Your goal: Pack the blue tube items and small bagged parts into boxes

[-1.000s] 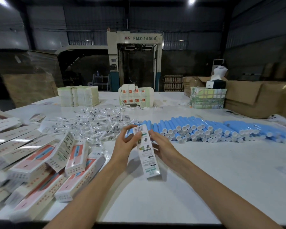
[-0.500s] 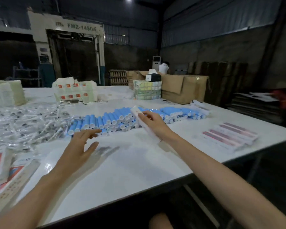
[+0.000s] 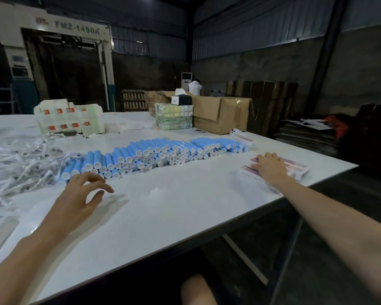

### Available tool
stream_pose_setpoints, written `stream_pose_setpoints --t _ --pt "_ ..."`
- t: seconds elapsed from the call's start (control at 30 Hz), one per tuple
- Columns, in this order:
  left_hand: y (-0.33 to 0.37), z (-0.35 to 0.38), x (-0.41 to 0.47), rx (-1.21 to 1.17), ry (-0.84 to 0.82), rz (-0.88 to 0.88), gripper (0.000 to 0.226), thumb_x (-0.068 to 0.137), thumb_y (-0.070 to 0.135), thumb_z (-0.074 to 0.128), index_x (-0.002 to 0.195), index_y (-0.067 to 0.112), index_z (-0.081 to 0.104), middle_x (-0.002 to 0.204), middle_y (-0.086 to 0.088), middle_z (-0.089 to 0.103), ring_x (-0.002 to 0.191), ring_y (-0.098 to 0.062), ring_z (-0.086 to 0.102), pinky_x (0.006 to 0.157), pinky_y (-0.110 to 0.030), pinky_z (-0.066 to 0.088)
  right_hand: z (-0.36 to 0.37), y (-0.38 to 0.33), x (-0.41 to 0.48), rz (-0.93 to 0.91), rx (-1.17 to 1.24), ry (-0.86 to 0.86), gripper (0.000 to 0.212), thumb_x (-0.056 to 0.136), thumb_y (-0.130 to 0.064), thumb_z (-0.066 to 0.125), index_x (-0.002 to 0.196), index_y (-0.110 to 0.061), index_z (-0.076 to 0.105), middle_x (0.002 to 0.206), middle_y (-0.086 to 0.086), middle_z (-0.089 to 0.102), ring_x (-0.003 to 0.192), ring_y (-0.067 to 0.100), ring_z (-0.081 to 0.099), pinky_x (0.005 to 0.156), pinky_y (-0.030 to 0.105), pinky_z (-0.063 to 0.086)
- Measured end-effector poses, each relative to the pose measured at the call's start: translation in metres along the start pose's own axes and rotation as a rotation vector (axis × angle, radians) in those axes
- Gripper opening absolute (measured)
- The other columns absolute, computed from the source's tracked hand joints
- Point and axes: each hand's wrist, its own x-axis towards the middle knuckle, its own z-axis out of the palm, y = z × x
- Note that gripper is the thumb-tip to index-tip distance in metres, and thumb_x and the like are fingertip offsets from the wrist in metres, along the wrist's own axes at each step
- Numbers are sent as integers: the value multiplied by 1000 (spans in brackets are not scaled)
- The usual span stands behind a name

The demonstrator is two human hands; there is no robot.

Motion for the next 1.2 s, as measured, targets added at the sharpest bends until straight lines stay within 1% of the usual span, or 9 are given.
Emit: stream_pose_setpoints --t 0.27,0.43,0.53,0.63,0.83,0.93,1.0,1.1,1.2 --pt "6 -2 -3 -4 -20 -63 34 93 -4 77 98 29 82 119 2 62 116 -28 56 93 -46 46 20 6 -7 23 -188 120 33 107 -31 53 137 -18 57 143 10 51 133 27 46 116 42 39" --pt "8 -4 -3 7 -39 -81 30 96 -1 75 102 27 81 121 2 61 119 -26 56 93 -44 46 17 -20 -4 46 -129 185 38 105 -33 56 138 -15 55 143 12 52 132 29 48 114 44 41" --pt "12 -5 -5 -19 -71 -119 28 101 6 71 112 30 78 124 8 60 125 -17 52 92 -42 49 8 -77 -2 -43 124 277 35 104 -22 57 137 -10 58 139 13 56 128 30 50 107 43 43" --pt "15 -7 -6 -23 -86 -178 24 104 16 69 118 35 73 120 16 62 120 -9 56 88 -38 52 -7 -156 -11 -207 485 341 24 104 -11 52 123 -5 65 119 13 65 115 31 55 96 42 47" --pt "21 -12 -5 36 -63 -305 13 106 30 63 115 35 72 102 18 67 101 -6 61 86 -40 55 -49 -314 -50 -487 1120 181 22 107 -31 53 92 -18 62 76 -6 62 70 10 60 65 32 48" --pt "24 -13 -3 108 -69 -358 14 106 32 62 114 33 74 101 16 69 99 -9 62 84 -39 54 -60 -376 -75 -528 1324 106 37 107 -37 55 75 -19 51 60 -7 50 55 9 45 57 33 39" --pt "22 -15 -4 180 -80 -390 15 105 33 63 114 32 75 103 14 70 100 -11 64 83 -39 55 -53 -407 -95 -513 1428 37 41 107 -36 56 72 -17 49 59 -5 47 56 10 43 58 37 38" --pt "18 -18 -7 282 -120 -454 18 103 31 61 115 33 74 104 12 72 103 -14 65 80 -38 54 -35 -429 -113 -487 1472 -92 39 107 -33 57 78 -7 60 68 5 61 68 23 58 70 44 48" --pt "13 -25 -4 387 -152 -534 22 104 29 57 120 32 71 111 11 73 110 -17 64 73 -34 44 -26 -428 -108 -476 1495 -137 36 106 -31 55 84 -4 64 78 9 68 76 26 62 73 44 50"
